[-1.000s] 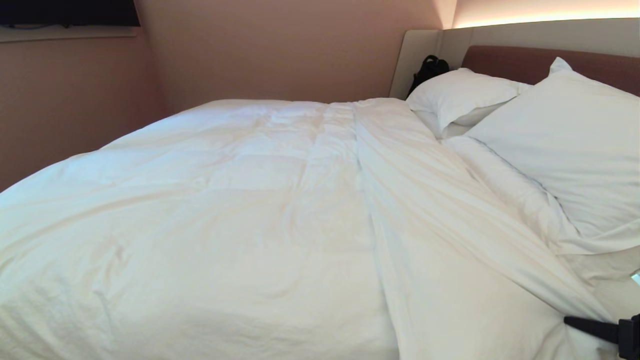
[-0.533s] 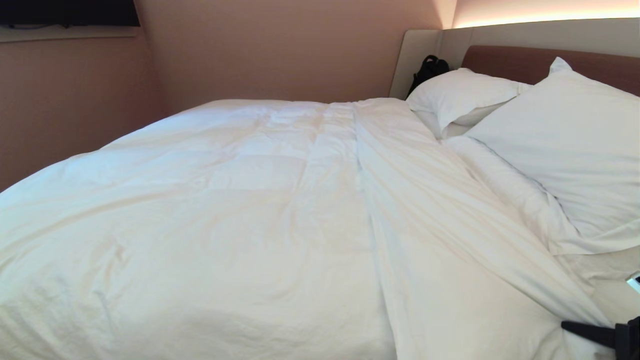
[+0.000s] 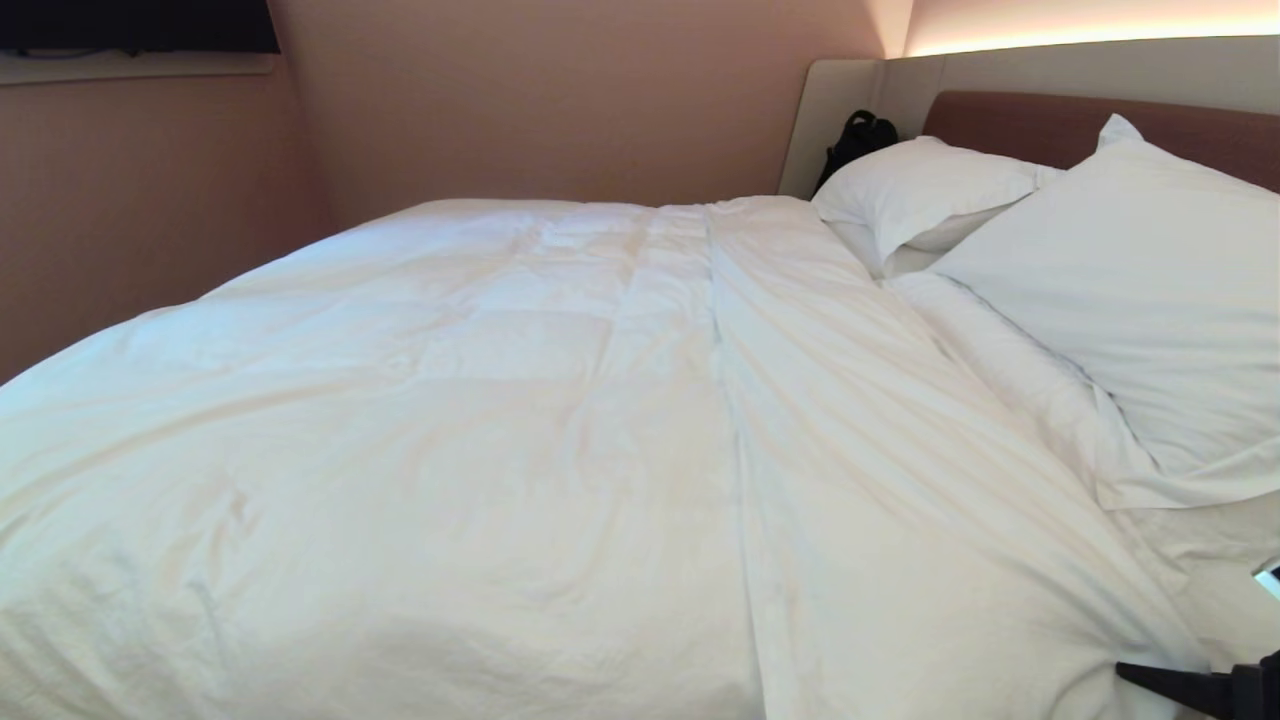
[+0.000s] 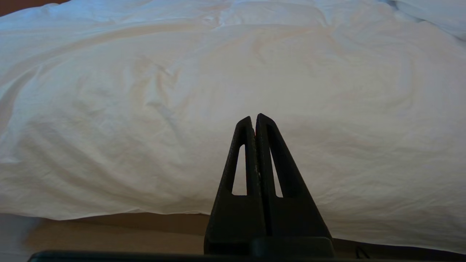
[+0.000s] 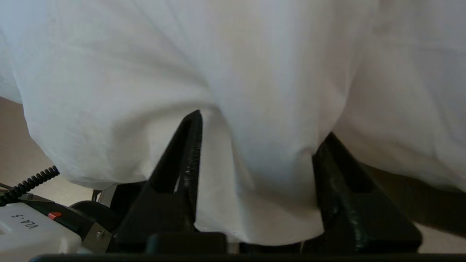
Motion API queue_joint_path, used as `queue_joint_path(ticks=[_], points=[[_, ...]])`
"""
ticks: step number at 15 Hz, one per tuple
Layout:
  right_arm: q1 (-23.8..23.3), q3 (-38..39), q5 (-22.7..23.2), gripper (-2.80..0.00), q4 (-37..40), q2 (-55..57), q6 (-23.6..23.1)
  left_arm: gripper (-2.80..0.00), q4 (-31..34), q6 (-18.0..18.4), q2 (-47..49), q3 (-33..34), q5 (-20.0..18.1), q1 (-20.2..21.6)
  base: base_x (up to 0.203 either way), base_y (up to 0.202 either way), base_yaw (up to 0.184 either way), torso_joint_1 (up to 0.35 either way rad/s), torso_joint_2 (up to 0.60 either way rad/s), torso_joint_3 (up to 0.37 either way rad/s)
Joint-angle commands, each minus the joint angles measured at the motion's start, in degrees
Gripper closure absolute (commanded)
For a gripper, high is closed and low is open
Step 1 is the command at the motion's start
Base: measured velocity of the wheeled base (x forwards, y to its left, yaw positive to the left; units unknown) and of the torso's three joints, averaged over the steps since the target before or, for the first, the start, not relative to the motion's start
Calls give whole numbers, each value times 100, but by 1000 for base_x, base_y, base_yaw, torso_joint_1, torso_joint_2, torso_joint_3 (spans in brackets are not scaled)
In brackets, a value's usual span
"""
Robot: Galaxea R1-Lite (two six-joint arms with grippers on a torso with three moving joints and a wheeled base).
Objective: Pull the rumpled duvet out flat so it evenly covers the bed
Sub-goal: Flatten the corners of the folded blanket
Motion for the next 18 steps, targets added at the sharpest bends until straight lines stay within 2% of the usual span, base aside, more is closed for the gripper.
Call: queue_joint_path(ticks=[1, 4, 8, 9, 13, 18], points=[[2, 81, -465, -280, 316, -540, -19, 0, -2, -4, 0, 1, 4, 2, 0, 0, 0, 0, 0, 0], [-2, 53, -593, -280, 879, -1157, -11, 0, -2, -4, 0, 1, 4, 2, 0, 0, 0, 0, 0, 0], [-8, -227, -804, -280, 2233, -2838, 3, 0, -2, -4, 0, 1, 4, 2, 0, 0, 0, 0, 0, 0], [-7, -325, -840, 0, 2551, -3167, 6, 0, -2, -4, 0, 1, 4, 2, 0, 0, 0, 0, 0, 0], [19, -700, -893, 0, 3664, -3729, 5, 0, -2, -4, 0, 1, 4, 2, 0, 0, 0, 0, 0, 0], [61, -438, -911, 0, 3689, -3578, -12, 0, -2, -4, 0, 1, 4, 2, 0, 0, 0, 0, 0, 0]])
